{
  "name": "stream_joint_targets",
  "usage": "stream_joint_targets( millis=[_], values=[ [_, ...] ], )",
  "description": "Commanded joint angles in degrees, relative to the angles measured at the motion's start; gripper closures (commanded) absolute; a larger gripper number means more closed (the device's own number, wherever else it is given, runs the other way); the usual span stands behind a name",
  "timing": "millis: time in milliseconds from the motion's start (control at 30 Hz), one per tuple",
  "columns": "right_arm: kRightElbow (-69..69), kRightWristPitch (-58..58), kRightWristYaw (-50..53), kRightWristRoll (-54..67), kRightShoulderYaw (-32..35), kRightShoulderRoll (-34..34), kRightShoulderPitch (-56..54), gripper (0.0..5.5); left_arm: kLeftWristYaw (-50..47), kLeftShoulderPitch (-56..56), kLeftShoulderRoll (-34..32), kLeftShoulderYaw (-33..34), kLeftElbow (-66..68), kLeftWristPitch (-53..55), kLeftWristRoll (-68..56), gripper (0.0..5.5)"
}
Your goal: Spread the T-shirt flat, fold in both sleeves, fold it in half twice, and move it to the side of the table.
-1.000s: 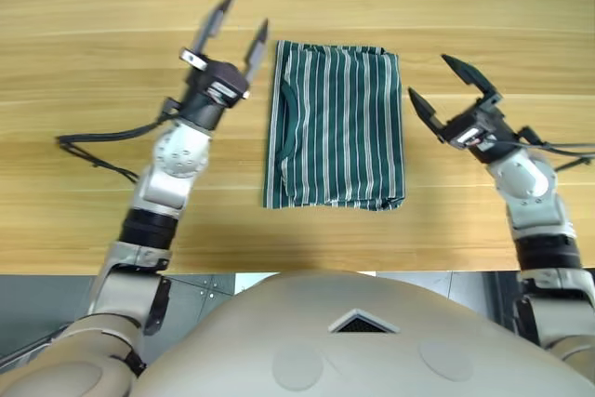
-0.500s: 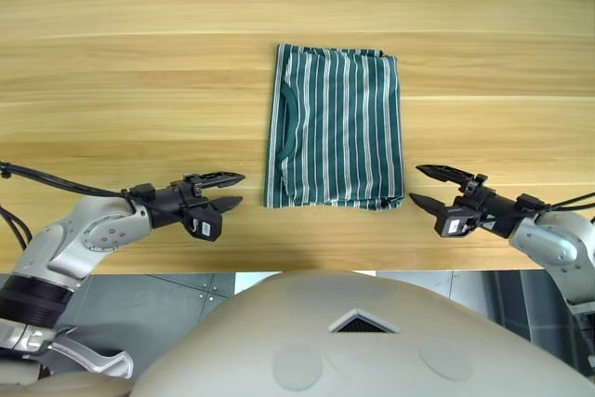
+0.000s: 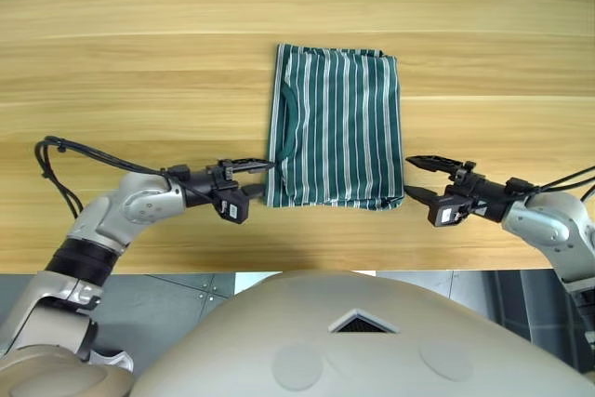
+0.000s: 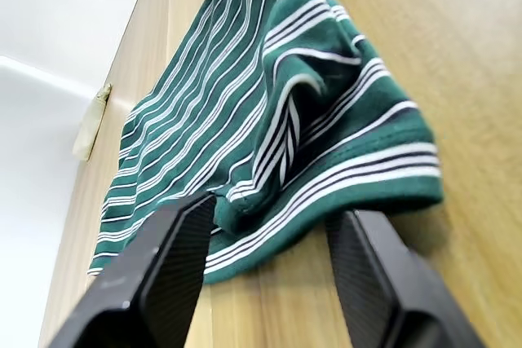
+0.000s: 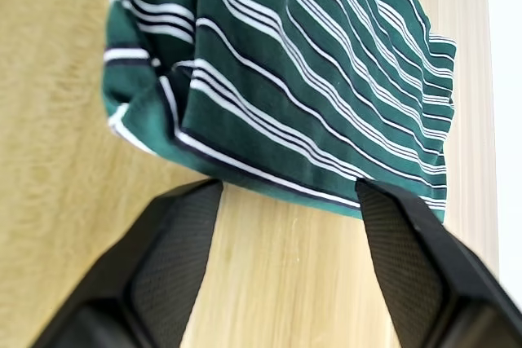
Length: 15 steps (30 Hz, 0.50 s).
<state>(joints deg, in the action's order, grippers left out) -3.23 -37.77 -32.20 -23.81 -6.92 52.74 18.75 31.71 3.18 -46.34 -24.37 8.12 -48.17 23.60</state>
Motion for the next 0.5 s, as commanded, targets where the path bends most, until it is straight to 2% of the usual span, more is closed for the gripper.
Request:
stream_joint_targets(
  millis=[33,300,500],
  values=[
    [3.66,1.32,-1.0,-2.84,-1.98,0.73,-0.25,2.45,2.14,0.75,0.3,-3.81,2.65,-0.34,4.97,3.07],
    [3.79,0.31,-1.67,-1.78,-3.27,2.05,-0.41,2.45,2.43,1.39,-0.23,-5.38,0.46,-1.81,5.41,3.07],
    [2.58,-0.05,-2.35,-0.5,-3.8,3.42,0.31,2.45,1.33,-1.29,2.11,-6.9,3.98,-1.95,7.18,3.07]
  ],
)
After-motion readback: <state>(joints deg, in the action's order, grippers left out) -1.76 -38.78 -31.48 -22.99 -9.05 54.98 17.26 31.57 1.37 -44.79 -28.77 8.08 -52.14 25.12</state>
